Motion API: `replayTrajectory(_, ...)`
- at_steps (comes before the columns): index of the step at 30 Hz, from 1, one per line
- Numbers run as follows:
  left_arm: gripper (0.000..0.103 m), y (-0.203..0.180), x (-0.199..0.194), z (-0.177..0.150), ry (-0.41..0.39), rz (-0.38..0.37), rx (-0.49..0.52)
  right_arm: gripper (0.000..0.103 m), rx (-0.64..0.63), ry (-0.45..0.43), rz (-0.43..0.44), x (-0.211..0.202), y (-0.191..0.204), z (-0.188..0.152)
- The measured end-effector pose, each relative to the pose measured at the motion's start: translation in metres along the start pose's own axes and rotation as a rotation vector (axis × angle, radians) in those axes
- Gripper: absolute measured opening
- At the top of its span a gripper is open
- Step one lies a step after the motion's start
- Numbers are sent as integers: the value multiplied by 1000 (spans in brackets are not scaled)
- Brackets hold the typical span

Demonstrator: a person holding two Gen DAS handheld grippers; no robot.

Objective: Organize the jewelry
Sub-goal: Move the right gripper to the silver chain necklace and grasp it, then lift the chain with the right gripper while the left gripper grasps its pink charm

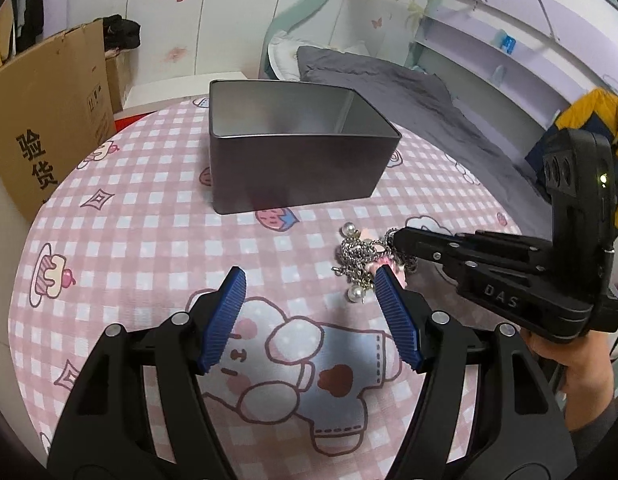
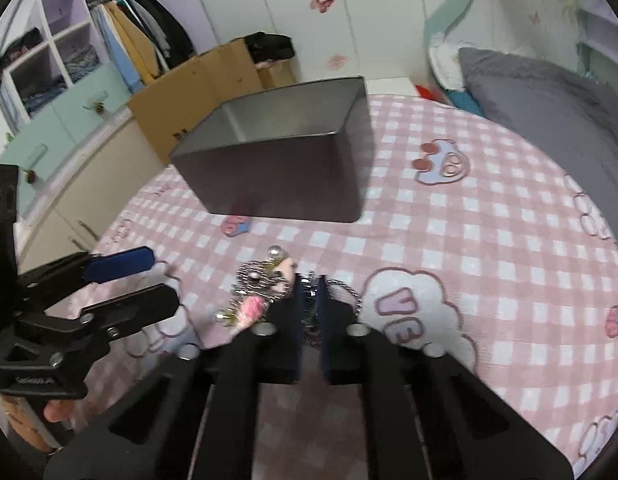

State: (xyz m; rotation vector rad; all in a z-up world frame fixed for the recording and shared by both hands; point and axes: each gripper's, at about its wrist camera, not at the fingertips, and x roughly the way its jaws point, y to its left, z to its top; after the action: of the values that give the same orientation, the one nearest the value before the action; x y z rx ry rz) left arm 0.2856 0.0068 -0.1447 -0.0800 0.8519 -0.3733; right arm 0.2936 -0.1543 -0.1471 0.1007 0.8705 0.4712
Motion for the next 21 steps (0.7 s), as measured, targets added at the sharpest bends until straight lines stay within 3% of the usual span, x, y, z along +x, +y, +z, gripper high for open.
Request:
replayTrajectory(7,67,3,-3,4,-13,-35,-18,1,9,-116,23,-48,-1,6)
replayTrajectory(15,67,-30,1,-1,-19,-53,96,1,27,-243,12,-110,-8,5)
replayTrajectory(21,67,-58,9,-7,-1,-57,200,1,77,-251,-8,-118,-29,-6)
